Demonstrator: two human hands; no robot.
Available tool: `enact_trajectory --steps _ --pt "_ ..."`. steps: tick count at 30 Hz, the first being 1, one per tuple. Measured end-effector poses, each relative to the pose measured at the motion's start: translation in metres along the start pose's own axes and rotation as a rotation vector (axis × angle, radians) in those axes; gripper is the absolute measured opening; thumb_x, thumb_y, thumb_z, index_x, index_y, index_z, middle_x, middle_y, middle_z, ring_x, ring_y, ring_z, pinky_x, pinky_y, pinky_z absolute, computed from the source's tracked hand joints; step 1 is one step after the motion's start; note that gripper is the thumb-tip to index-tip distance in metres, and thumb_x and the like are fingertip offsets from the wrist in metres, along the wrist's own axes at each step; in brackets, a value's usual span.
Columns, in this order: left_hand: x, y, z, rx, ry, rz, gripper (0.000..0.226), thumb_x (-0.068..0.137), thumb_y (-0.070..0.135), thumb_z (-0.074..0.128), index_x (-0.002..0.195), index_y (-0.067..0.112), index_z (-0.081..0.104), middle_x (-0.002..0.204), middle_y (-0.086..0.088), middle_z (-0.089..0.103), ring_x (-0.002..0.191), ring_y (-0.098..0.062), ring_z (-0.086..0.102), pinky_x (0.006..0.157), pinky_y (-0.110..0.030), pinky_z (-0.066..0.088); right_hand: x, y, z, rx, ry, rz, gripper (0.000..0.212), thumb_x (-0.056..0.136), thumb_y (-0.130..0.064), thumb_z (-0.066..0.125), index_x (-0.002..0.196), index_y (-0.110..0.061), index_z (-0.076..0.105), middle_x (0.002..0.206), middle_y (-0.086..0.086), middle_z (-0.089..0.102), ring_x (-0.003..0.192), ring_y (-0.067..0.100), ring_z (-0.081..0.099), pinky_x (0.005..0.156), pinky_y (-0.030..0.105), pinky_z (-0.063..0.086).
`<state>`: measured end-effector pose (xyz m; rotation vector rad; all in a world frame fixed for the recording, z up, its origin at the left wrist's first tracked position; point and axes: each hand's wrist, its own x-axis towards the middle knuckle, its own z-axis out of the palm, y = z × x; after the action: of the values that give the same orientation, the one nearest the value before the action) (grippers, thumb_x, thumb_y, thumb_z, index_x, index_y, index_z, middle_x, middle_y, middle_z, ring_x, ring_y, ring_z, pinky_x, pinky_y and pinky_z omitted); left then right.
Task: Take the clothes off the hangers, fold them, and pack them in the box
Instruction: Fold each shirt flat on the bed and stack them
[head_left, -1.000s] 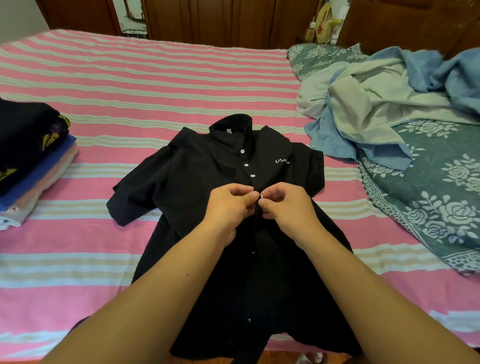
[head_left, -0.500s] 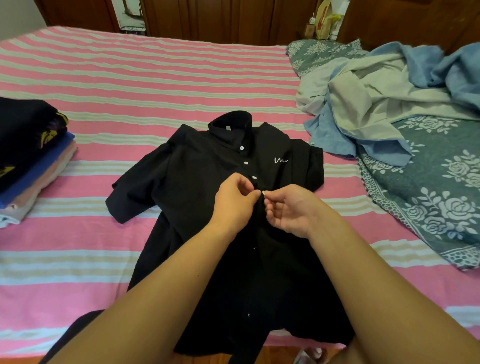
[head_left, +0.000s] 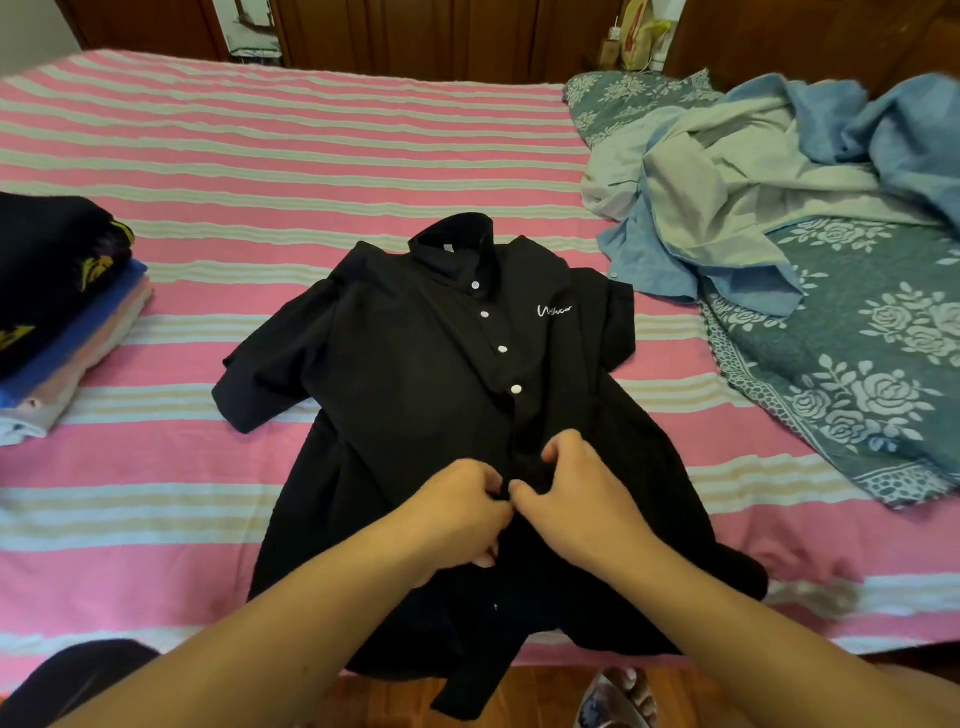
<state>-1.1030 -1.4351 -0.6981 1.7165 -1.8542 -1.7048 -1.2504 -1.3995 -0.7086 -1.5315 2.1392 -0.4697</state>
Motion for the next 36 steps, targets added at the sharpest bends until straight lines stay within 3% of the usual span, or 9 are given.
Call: enact_trajectory --steps 7,10,15,18,20,24,28,32,36 --pt "-0.019 -0.003 0.026 0.228 0.076 0.243 0.070 0.097 0.031 0.066 0.157 0.030 0.030 0.111 0.008 0.062 0.093 -0.005 0.063 0.078 -0.021 0.054 0.017 0.028 -0.034 -0.107 0.044 0.087 0.024 0.087 -0.014 0.061 0.109 -0.025 0.058 0.098 -0.001 0.059 0.085 0.023 0.054 0.073 0.030 0.041" --pt "-0.021 -0.002 0.038 0.345 -0.079 0.387 0.076 0.097 0.041 0.064 0.160 0.033 0.023 0.127 0.008 0.052 0.105 -0.009 0.061 0.094 -0.029 0.055 0.025 0.046 -0.070 0.419 0.035 0.275 0.025 0.089 0.001 0.056 0.103 -0.019 0.062 0.095 0.006 0.065 0.081 0.024 0.063 0.067 0.031 0.049" --pt "-0.014 0.007 0.057 0.178 -0.331 0.195 0.075 0.101 0.032 0.060 0.162 0.023 0.016 0.127 -0.005 0.063 0.094 -0.018 0.073 0.090 -0.031 0.059 0.023 0.052 -0.080 1.028 -0.198 0.512 0.042 0.093 0.011 0.028 0.094 -0.004 0.068 0.075 0.013 0.069 0.063 0.021 0.068 0.051 0.027 0.055" --pt "-0.009 0.018 0.055 0.037 -0.327 0.127 0.052 0.107 0.022 0.047 0.156 0.016 0.032 0.112 -0.015 0.073 0.082 -0.027 0.076 0.084 -0.036 0.062 0.030 0.051 -0.063 0.890 -0.051 0.468 0.022 0.099 -0.016 0.051 0.093 -0.011 0.072 0.089 0.015 0.074 0.072 0.023 0.071 0.068 0.034 0.057" --pt "-0.001 0.019 0.050 0.121 -0.127 0.188 0.032 0.107 0.023 0.045 0.137 0.021 0.055 0.101 -0.009 0.074 0.074 -0.026 0.075 0.073 -0.038 0.064 0.031 0.050 -0.059 0.754 -0.021 0.338 0.023 0.094 -0.034 0.069 0.108 -0.017 0.065 0.101 0.007 0.073 0.088 0.021 0.070 0.080 0.037 0.057" --pt "0.020 0.020 0.045 0.520 0.312 0.287 0.028 0.100 0.048 0.052 0.105 0.021 0.057 0.100 -0.004 0.068 0.094 -0.031 0.067 0.079 -0.043 0.056 0.025 0.053 -0.060 0.530 -0.039 0.196 0.040 0.087 -0.016 0.077 0.115 -0.021 0.049 0.101 0.000 0.063 0.087 0.016 0.065 0.076 0.033 0.054" --pt "0.030 0.026 0.061 0.747 0.323 0.248 0.046 0.100 0.058 0.048 0.115 0.015 0.050 0.110 -0.008 0.066 0.101 -0.034 0.066 0.072 -0.039 0.048 0.028 0.059 -0.069 0.335 0.160 0.123 0.012 0.095 -0.029 0.066 0.097 -0.021 0.057 0.091 -0.002 0.062 0.080 0.017 0.059 0.066 0.030 0.044" --pt "0.032 0.025 0.065 0.762 0.287 0.243 0.044 0.102 0.053 0.047 0.120 0.013 0.052 0.114 -0.008 0.062 0.102 -0.033 0.065 0.078 -0.043 0.051 0.028 0.056 -0.081 0.118 0.225 0.072 0.019 0.097 -0.032 0.061 0.083 -0.020 0.064 0.085 -0.001 0.066 0.083 0.020 0.062 0.068 0.034 0.046" --pt "0.029 0.025 0.060 0.657 0.201 0.283 0.029 0.104 0.037 0.049 0.116 0.012 0.058 0.117 -0.009 0.055 0.104 -0.036 0.062 0.085 -0.045 0.052 0.023 0.041 -0.082 0.258 0.201 0.092 0.022 0.097 -0.033 0.064 0.082 -0.017 0.070 0.083 0.007 0.070 0.080 0.024 0.066 0.076 0.039 0.053"
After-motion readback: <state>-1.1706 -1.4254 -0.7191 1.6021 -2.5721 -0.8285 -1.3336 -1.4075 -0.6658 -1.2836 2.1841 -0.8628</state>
